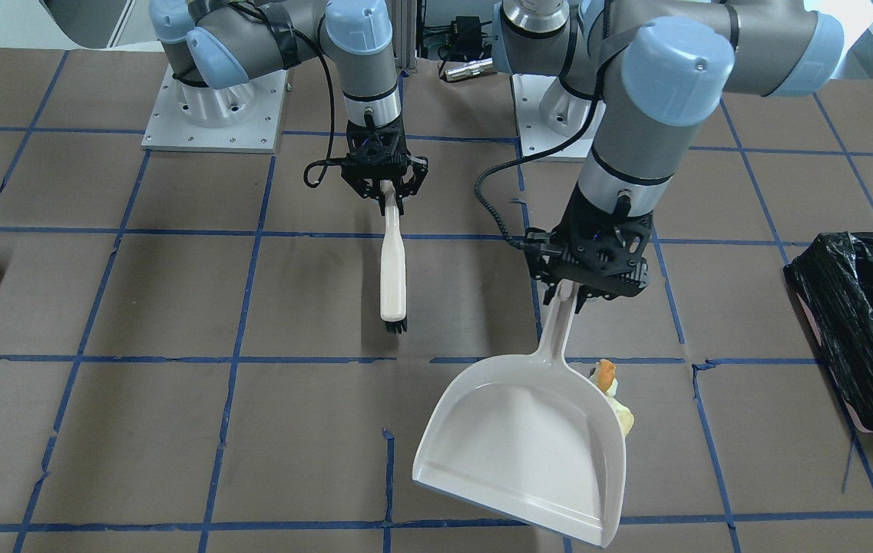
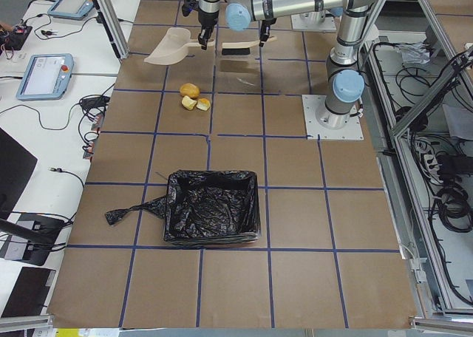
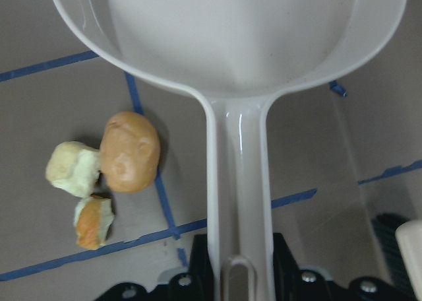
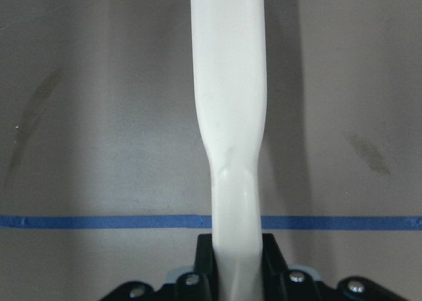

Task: Sweep and dump trash in nearest bin
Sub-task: 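Carry the dustpan with the left gripper and set it beside the food scraps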

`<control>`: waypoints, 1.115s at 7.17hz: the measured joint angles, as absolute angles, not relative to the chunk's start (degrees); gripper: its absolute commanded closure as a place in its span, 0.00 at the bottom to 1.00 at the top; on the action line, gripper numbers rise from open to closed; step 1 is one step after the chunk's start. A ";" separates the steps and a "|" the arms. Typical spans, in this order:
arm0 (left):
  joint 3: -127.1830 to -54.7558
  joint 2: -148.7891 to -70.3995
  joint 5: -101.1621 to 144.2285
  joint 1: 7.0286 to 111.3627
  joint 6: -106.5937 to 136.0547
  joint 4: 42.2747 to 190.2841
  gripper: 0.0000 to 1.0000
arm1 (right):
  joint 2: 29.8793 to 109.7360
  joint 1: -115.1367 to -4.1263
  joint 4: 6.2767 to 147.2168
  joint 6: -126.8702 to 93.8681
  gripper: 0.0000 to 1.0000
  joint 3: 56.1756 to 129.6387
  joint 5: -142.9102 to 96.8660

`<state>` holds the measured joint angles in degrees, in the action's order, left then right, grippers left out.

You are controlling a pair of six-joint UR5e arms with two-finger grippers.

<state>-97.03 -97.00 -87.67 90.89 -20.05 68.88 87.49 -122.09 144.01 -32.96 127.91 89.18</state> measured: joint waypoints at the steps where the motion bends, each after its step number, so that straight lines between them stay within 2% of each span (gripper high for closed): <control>1: -97.65 -95.33 -87.76 87.51 -28.47 71.72 0.95 | 86.00 -122.08 141.90 -32.57 0.92 124.18 89.10; 3: -98.18 -92.86 -87.54 78.08 -47.98 77.84 0.96 | 81.44 -122.08 138.04 -32.04 0.92 116.35 89.40; 5: -98.62 -92.44 -86.66 66.75 -68.60 80.73 0.96 | 77.45 -121.91 137.32 -31.04 0.92 111.72 89.49; 8: -97.68 -95.98 -85.92 53.76 -93.26 80.15 0.97 | 71.23 -120.85 135.07 -29.48 0.92 103.08 89.56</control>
